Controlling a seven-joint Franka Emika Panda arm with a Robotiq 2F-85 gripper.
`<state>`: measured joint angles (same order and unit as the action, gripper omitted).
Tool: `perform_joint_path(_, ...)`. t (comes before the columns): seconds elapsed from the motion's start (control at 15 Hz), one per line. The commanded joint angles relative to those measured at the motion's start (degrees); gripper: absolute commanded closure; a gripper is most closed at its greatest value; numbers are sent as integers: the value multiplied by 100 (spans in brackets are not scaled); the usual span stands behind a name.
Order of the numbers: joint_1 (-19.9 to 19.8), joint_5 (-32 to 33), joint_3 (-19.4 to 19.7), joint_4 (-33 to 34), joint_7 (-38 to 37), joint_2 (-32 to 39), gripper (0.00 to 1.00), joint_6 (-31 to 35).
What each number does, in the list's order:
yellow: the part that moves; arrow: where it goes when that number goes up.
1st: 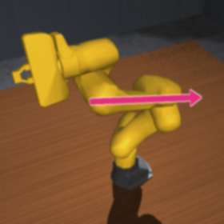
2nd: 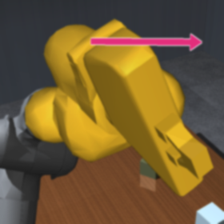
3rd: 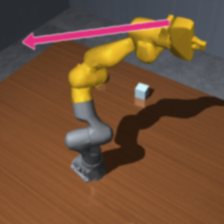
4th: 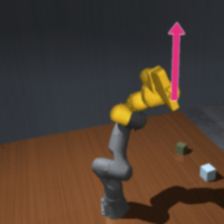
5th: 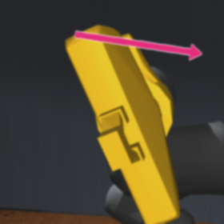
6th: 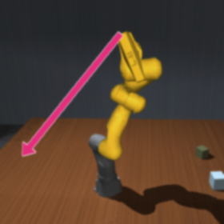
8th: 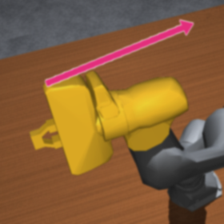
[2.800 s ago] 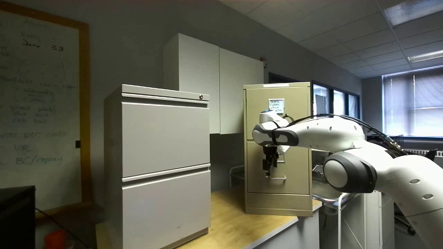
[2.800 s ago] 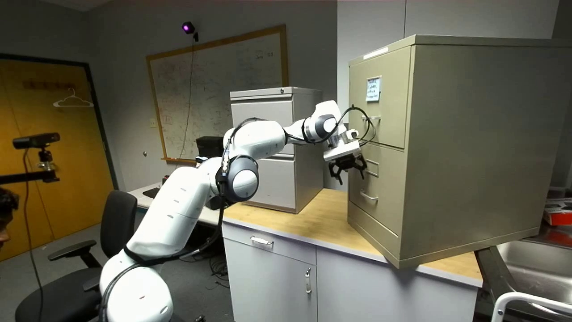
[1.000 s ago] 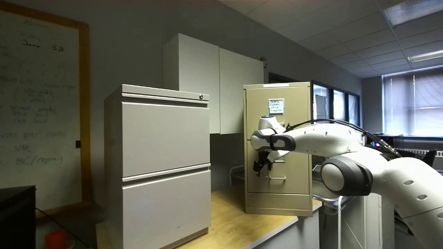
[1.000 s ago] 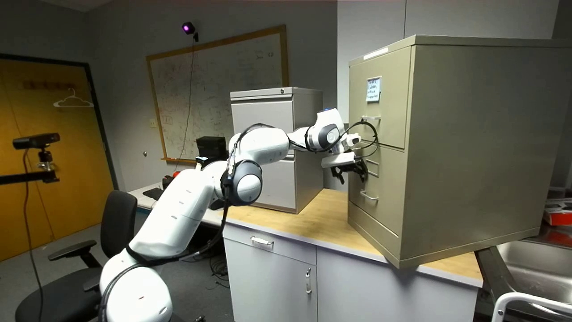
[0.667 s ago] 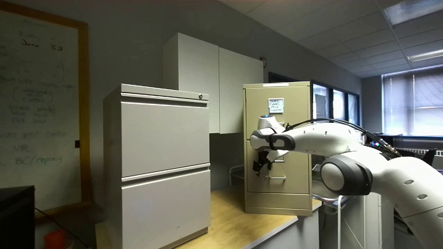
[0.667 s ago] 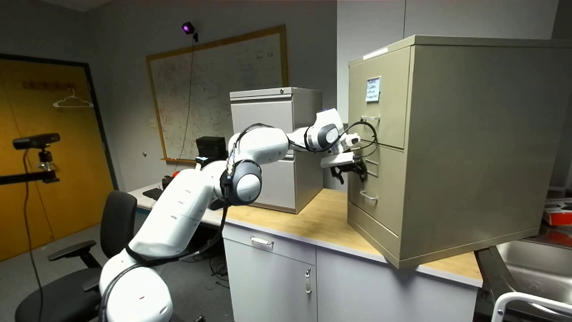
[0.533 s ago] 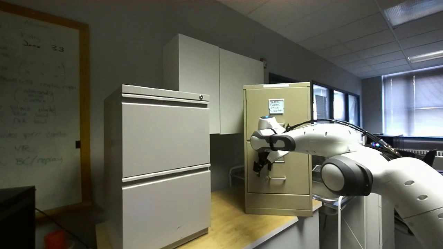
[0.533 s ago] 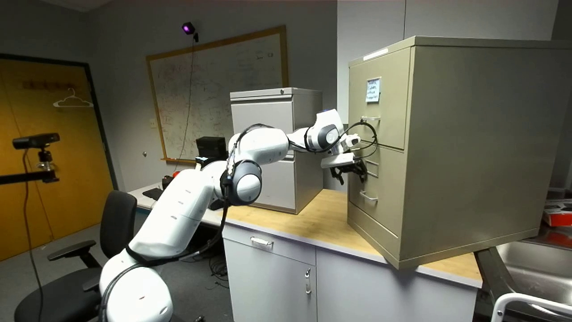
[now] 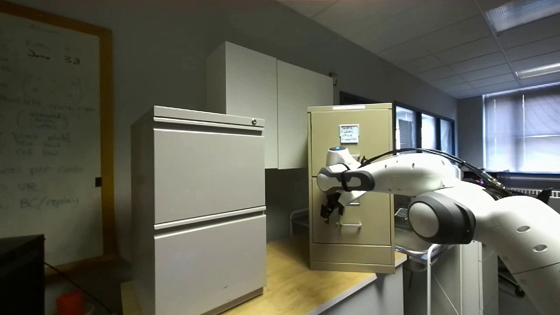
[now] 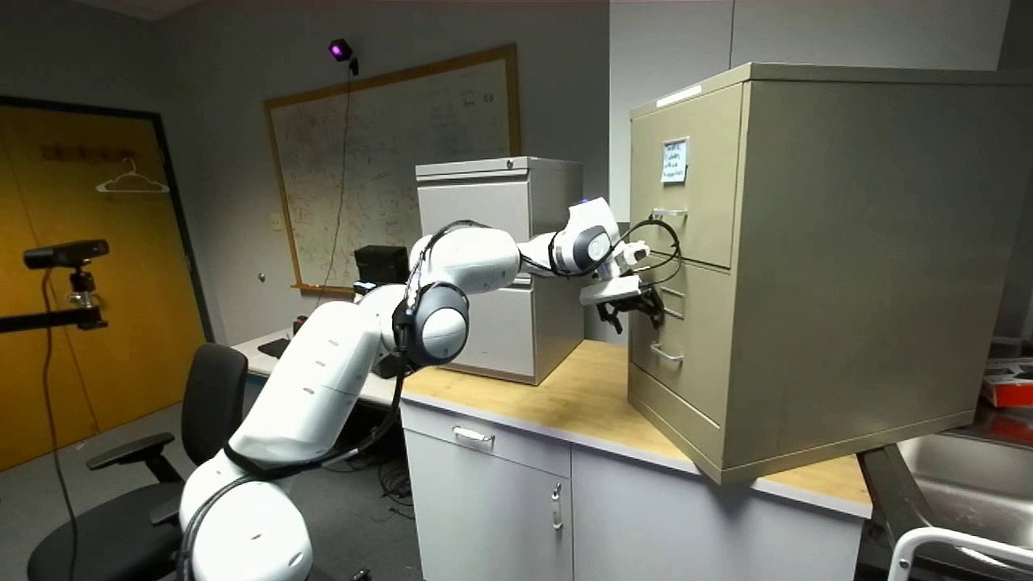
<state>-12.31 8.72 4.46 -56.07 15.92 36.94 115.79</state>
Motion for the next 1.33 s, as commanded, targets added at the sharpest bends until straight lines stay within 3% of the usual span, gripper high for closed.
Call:
perform_joint_path(0.0,-71,143,3,-346,350,9,0,573)
perform_joint_path(0.4,-244,9,24,-125,307,202,0,404)
perform_joint_path(1.27,-542,-412,-21,-355,315,6,0,95)
